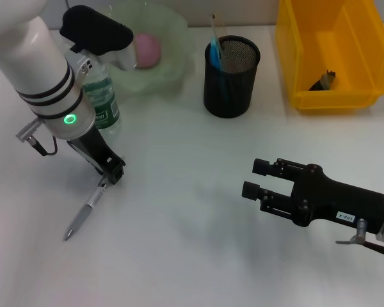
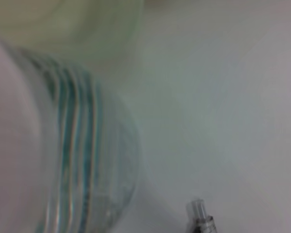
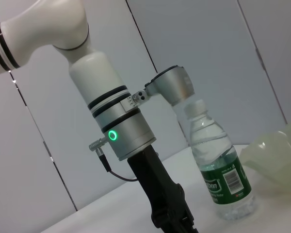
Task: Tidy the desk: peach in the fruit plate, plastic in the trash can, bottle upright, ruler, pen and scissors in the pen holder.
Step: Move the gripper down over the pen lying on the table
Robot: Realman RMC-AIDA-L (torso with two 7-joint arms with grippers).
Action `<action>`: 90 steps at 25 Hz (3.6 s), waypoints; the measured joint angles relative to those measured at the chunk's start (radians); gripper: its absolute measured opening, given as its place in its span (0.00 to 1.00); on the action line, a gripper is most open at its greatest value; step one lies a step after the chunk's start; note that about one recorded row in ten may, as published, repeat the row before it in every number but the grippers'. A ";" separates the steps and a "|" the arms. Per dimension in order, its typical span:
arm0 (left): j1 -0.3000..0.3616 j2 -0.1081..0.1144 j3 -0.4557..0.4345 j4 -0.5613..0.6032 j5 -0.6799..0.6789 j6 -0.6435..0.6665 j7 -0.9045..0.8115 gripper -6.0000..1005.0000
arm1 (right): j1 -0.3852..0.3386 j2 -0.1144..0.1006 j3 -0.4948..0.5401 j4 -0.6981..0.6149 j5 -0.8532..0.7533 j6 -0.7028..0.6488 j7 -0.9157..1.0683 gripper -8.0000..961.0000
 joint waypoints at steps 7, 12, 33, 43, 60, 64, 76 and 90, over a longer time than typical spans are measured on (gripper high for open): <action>0.000 0.000 0.019 -0.001 -0.001 -0.011 -0.004 0.23 | 0.003 0.000 0.000 0.000 0.000 0.003 0.000 0.64; -0.001 0.000 0.030 -0.001 -0.001 -0.015 0.001 0.22 | 0.004 0.000 0.000 0.000 0.000 0.014 0.000 0.64; 0.008 0.000 0.049 0.072 0.000 -0.005 0.002 0.17 | 0.015 0.000 0.012 -0.002 0.002 0.038 -0.001 0.64; 0.065 0.005 0.047 0.315 -0.071 0.043 -0.006 0.11 | 0.013 0.000 0.014 -0.001 0.014 0.065 -0.003 0.64; 0.104 0.011 0.034 0.322 -0.071 0.000 0.040 0.06 | 0.008 0.001 0.009 0.000 0.014 0.066 -0.004 0.64; 0.104 0.011 0.032 0.286 -0.070 -0.011 0.055 0.08 | 0.012 0.002 0.007 0.000 0.014 0.066 -0.005 0.64; 0.034 0.004 0.034 0.132 0.022 -0.039 0.026 0.44 | 0.010 0.002 0.012 0.026 0.014 0.065 -0.037 0.64; 0.032 0.006 0.041 0.085 0.049 -0.049 0.015 0.56 | 0.007 0.003 0.012 0.039 0.014 0.065 -0.055 0.64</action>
